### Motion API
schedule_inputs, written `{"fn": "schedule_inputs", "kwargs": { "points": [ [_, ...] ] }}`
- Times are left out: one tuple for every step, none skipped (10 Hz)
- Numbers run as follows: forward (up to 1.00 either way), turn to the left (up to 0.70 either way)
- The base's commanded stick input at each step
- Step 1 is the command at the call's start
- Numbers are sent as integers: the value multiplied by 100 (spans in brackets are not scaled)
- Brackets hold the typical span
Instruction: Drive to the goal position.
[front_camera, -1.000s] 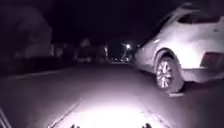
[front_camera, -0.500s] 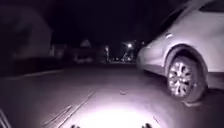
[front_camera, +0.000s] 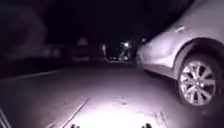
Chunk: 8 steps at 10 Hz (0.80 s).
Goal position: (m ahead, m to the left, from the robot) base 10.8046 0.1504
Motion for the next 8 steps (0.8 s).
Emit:
{"fn": "schedule_inputs", "kwargs": {
  "points": [
    [85, 0],
    [85, 0],
    [85, 0],
    [85, 0],
    [85, 0],
    [85, 0],
    [85, 0],
    [85, 0]
  ]
}}
